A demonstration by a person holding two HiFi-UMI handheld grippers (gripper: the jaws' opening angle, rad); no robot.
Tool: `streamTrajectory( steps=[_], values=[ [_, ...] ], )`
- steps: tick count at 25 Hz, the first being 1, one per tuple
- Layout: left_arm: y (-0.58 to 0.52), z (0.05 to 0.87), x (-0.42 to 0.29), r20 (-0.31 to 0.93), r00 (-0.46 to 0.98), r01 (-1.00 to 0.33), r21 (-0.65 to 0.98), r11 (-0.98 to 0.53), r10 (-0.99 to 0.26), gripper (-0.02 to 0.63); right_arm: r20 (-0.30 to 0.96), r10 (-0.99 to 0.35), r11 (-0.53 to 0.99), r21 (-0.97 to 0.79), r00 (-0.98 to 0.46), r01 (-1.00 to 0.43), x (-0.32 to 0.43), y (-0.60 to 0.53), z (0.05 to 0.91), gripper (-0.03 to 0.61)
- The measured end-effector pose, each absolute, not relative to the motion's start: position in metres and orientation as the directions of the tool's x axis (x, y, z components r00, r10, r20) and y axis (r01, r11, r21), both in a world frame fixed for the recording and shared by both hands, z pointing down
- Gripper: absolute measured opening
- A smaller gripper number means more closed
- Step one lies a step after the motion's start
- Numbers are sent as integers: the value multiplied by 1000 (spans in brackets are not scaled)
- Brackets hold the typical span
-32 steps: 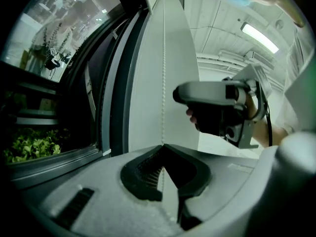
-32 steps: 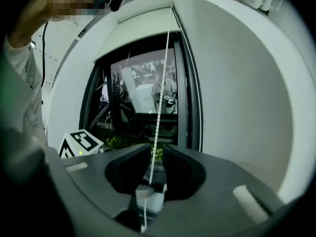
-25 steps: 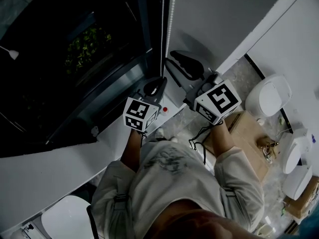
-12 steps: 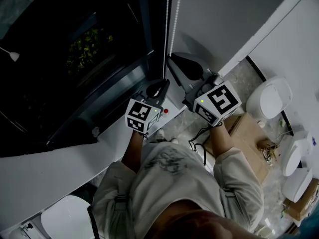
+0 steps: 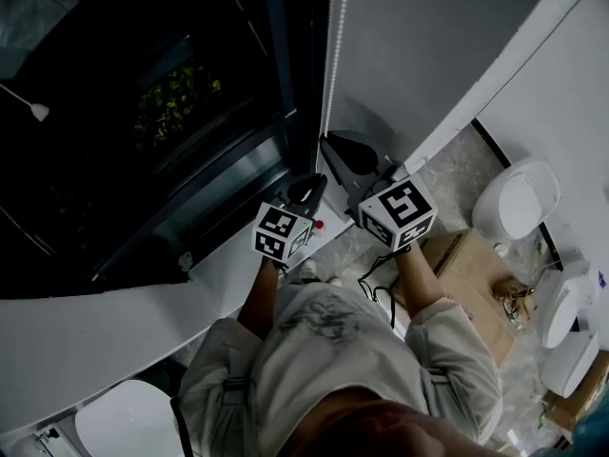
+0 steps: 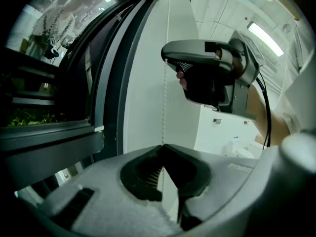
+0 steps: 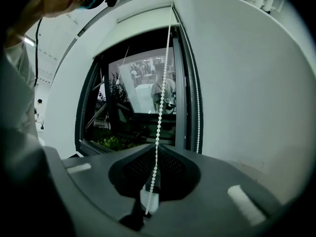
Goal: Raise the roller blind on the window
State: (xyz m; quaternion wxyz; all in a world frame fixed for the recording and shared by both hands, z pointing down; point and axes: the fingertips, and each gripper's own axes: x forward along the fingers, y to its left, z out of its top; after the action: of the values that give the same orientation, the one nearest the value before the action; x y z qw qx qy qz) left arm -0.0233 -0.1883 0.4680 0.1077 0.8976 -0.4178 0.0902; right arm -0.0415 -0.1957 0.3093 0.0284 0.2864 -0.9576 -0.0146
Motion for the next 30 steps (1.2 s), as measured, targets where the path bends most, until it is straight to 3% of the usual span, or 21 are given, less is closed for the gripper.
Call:
streamTrajectory(
  steps=[17, 30],
  values=[
    [-188, 516, -17, 326, 628, -772, 152, -617, -707, 11, 144, -566, 824, 55, -812, -564, -41, -196, 358, 17],
    [-182, 509, -21, 298, 635, -769, 151, -622, -713, 14, 102, -611, 791, 123, -785, -599, -37, -193, 352, 23]
  ],
)
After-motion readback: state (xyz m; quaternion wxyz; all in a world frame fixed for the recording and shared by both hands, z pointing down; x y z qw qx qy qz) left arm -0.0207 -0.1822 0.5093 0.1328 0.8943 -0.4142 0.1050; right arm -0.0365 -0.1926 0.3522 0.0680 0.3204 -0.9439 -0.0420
